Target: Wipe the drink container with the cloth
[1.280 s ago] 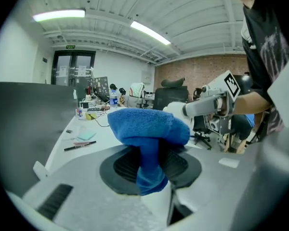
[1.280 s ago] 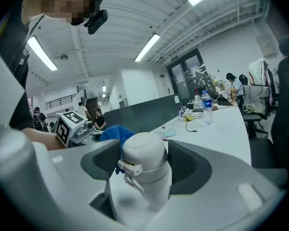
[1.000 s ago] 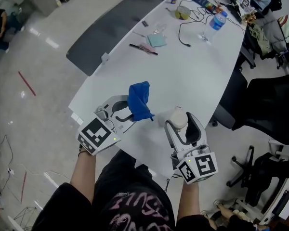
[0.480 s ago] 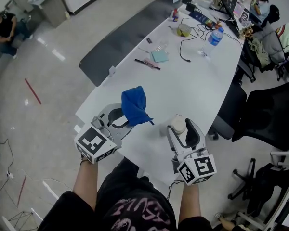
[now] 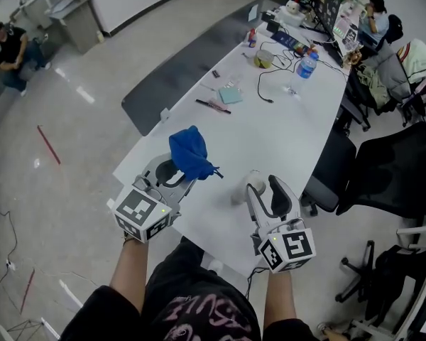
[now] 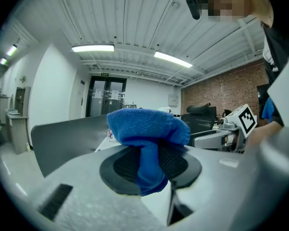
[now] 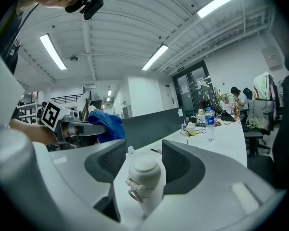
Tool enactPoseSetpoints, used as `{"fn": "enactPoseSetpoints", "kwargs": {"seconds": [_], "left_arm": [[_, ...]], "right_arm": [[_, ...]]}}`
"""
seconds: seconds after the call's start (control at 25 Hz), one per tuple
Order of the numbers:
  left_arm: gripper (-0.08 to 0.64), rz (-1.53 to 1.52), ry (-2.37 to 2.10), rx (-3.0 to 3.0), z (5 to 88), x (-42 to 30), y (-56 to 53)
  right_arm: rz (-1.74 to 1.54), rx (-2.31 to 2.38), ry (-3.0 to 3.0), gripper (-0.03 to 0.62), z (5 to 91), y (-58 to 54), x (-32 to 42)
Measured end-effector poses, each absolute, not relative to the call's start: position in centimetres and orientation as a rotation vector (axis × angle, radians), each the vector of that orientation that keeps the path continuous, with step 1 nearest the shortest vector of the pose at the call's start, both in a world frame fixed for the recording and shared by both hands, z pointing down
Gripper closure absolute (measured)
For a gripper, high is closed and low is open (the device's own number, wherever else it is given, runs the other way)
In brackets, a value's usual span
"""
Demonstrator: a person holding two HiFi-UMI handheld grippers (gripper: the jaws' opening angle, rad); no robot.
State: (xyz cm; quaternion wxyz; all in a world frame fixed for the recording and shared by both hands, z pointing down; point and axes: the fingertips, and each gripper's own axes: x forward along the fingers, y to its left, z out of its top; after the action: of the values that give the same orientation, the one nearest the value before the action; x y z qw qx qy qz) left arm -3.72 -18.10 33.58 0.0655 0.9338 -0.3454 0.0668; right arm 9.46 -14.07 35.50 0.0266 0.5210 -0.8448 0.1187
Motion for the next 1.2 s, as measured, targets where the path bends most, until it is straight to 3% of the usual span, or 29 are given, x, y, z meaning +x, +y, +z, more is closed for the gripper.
{"fn": "enactPoseSetpoints", "kwargs": {"seconds": [0.36, 1.2], "left_arm": [[0.459, 0.174, -1.072, 2.862, 31.0, -3.2, -15.0], [0.459, 0.082, -1.121, 2.919, 27.1, -2.5, -7.9]], "right_arm": [[0.281, 1.644, -2.628, 0.434, 32.6, -11.7, 9.7], [0.142, 1.725, -2.578, 0.575, 29.5, -5.8, 11.3]]}}
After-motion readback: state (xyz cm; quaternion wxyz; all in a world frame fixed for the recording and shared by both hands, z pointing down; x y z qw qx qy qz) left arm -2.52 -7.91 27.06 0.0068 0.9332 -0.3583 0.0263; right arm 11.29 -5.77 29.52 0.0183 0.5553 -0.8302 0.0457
